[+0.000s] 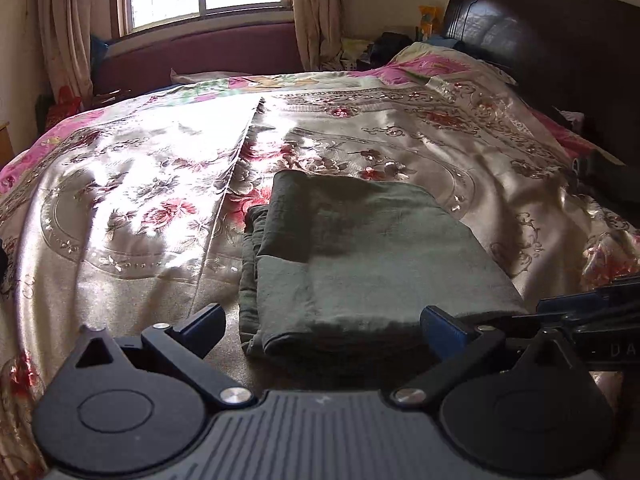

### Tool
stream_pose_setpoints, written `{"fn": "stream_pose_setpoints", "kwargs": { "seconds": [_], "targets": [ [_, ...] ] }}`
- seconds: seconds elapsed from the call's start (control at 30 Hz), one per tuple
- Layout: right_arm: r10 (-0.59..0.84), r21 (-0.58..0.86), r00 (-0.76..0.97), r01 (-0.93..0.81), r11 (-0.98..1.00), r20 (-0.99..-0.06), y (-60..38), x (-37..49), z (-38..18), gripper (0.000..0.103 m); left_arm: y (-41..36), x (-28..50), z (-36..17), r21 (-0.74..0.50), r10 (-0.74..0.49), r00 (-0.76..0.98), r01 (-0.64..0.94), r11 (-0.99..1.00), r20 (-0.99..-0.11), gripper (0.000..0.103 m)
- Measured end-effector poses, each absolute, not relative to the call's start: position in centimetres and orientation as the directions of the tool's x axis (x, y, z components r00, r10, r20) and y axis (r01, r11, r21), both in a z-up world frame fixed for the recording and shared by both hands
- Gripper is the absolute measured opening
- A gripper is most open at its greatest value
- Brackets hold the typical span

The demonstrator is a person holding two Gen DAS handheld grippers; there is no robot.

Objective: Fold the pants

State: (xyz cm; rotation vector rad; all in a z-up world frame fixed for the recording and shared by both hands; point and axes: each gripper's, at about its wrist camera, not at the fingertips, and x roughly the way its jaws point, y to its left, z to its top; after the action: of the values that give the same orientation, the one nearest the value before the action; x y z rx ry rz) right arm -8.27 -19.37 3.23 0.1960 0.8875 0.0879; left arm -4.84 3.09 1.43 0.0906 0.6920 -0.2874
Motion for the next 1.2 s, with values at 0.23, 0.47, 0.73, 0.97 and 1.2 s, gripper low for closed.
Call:
{"fn": "stream_pose_setpoints", "kwargs": {
  "seconds": [0.23, 0.47, 0.73, 0.97, 1.2],
  "targets": [
    [0.148, 0.216, 0.629, 0.032, 0.976, -0.763, -19.2, -8.9, 1.7, 0.040, 3.1, -4.9, 0.5, -0.014, -0.213, 0.700, 0.279, 0.960, -0.682, 0.103],
    [0.126, 0.220, 0.632, 0.072, 0.973, -0.764, -19.7, -8.9, 1.0, 0.041, 2.4, -4.9, -0.2, 0.024, -0.191, 0.676, 0.295, 0.955, -0.712, 0.103],
    [0.117, 0.214, 0.633, 0.078, 0.974, -0.765, -19.6, -9.1, 0.6, 0.046, 2.5, -4.5, -0.4, 0.014, -0.185, 0.664, 0.283, 0.959, -0.725, 0.103],
    [0.111, 0.196, 0.636, 0.065, 0.979, -0.764, -19.3, -9.1, 0.5, 0.046, 2.4, -4.6, -0.4, 0.027, -0.176, 0.661, 0.285, 0.958, -0.730, 0.103],
    [0.106, 0.201, 0.637, 0.078, 0.977, -0.764, -19.4, -9.1, 0.4, 0.047, 2.1, -4.7, -0.5, 0.047, -0.172, 0.662, 0.299, 0.953, -0.729, 0.103]
  ]
}}
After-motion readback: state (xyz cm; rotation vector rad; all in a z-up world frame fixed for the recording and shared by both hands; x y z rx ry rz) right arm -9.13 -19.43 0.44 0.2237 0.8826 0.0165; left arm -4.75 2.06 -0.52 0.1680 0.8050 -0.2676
